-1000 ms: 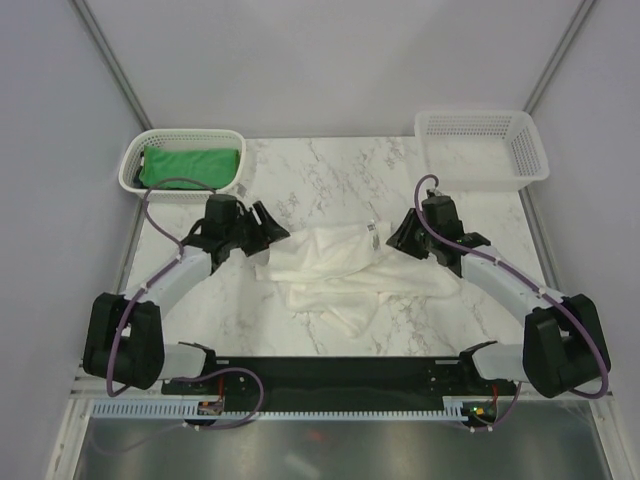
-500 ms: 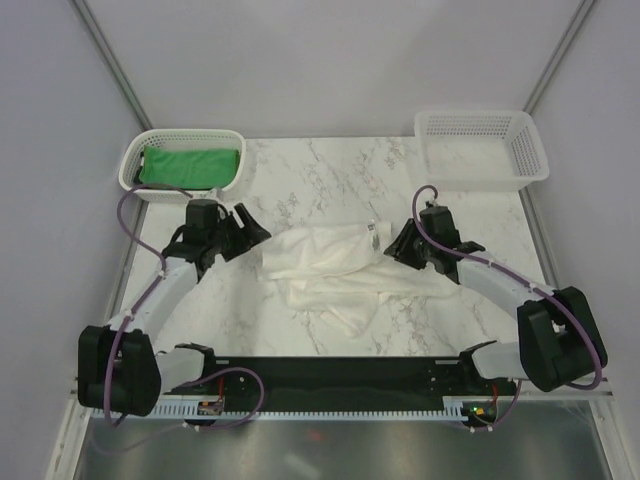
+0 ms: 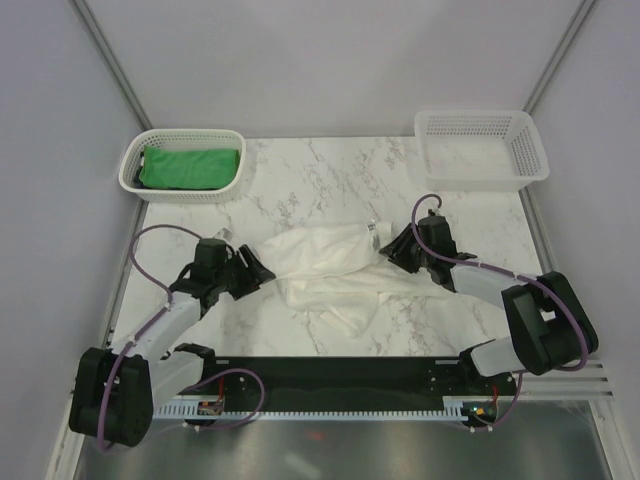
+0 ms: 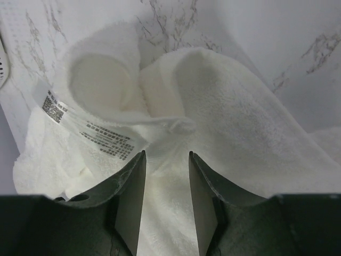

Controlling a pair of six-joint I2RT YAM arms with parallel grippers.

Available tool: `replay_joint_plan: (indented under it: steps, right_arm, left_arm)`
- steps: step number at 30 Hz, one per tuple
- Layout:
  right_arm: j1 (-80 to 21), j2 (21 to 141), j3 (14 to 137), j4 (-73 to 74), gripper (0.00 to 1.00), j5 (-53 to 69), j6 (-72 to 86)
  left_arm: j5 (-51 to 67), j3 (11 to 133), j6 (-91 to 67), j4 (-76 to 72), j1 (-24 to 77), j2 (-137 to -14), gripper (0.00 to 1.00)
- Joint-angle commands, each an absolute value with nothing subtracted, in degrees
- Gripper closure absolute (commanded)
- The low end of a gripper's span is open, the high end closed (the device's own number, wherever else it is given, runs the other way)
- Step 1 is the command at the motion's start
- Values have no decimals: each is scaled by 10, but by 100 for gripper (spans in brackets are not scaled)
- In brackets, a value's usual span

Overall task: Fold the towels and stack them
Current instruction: Flatten out the crumpled towel

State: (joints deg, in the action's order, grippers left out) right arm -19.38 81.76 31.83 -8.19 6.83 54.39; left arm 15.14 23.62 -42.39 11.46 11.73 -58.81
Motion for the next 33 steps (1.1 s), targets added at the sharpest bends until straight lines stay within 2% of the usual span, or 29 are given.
replay_joint_plan:
  steps: [1, 8, 16, 21, 33]
  right_arm:
    - [-194, 808, 319, -127, 54, 69, 559]
    - [-194, 795, 333, -108, 54, 64, 557]
    - [-194, 807, 328, -120, 53, 48, 567]
    - [-194, 821, 315, -156, 48, 44, 595]
    - [-194, 866, 298, -205, 44, 16, 562]
  left_arm:
    - [161, 221, -466, 44, 124, -597, 34]
    - [149, 183, -519, 2, 141, -612, 27]
    - [95, 195, -542, -33, 148, -656, 27]
    - [87, 207, -558, -62, 150, -694, 27]
    - [55, 226, -522, -56, 154, -699, 26]
